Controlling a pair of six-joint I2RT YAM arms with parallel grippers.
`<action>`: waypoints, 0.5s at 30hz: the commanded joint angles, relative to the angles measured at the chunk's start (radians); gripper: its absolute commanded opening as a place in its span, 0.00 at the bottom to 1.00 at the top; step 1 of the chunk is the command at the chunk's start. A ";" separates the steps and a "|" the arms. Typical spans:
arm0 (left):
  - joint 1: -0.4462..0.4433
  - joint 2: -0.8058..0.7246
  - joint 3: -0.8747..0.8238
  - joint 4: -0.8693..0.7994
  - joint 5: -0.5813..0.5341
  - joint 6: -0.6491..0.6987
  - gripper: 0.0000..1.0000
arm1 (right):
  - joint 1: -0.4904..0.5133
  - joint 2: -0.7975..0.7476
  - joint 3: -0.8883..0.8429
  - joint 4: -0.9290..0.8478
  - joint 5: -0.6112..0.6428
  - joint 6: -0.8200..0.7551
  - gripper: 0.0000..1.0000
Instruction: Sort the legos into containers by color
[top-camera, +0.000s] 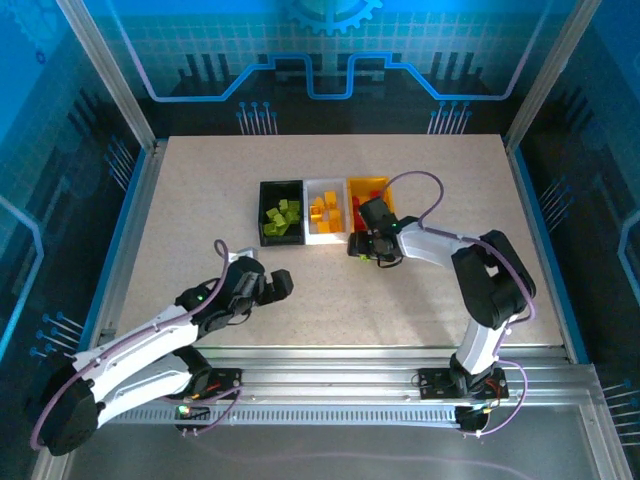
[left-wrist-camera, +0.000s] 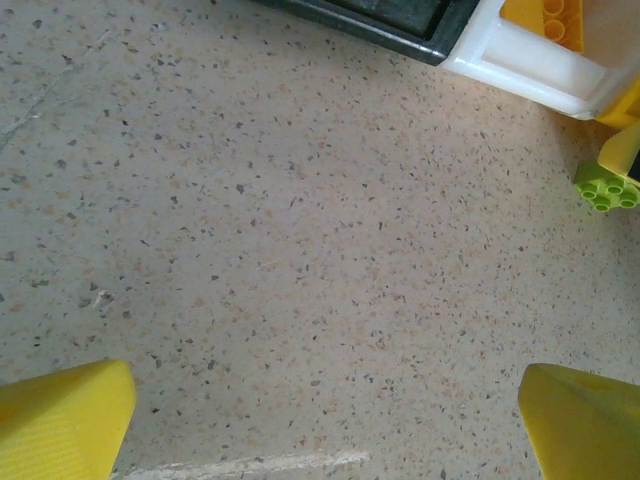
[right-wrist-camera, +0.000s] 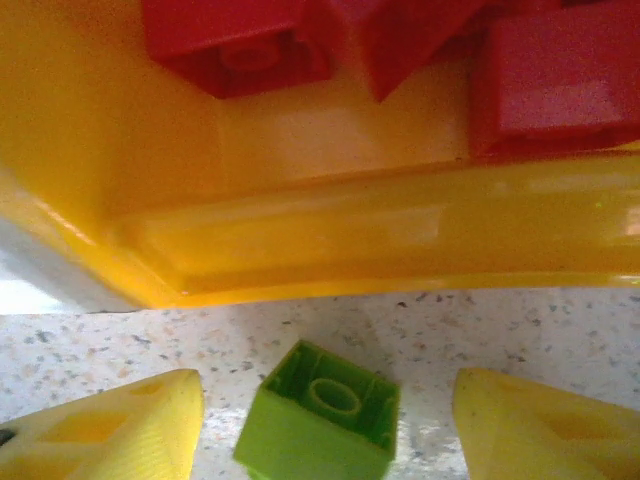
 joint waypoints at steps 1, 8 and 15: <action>-0.003 -0.020 -0.016 -0.034 -0.035 -0.024 0.99 | 0.007 0.022 0.025 -0.035 0.046 0.017 0.61; -0.003 -0.028 -0.011 -0.066 -0.058 -0.025 0.99 | 0.033 -0.085 0.003 -0.029 0.044 -0.053 0.35; -0.003 -0.081 -0.025 -0.115 -0.074 -0.041 0.99 | 0.141 -0.119 0.161 -0.023 -0.067 -0.132 0.34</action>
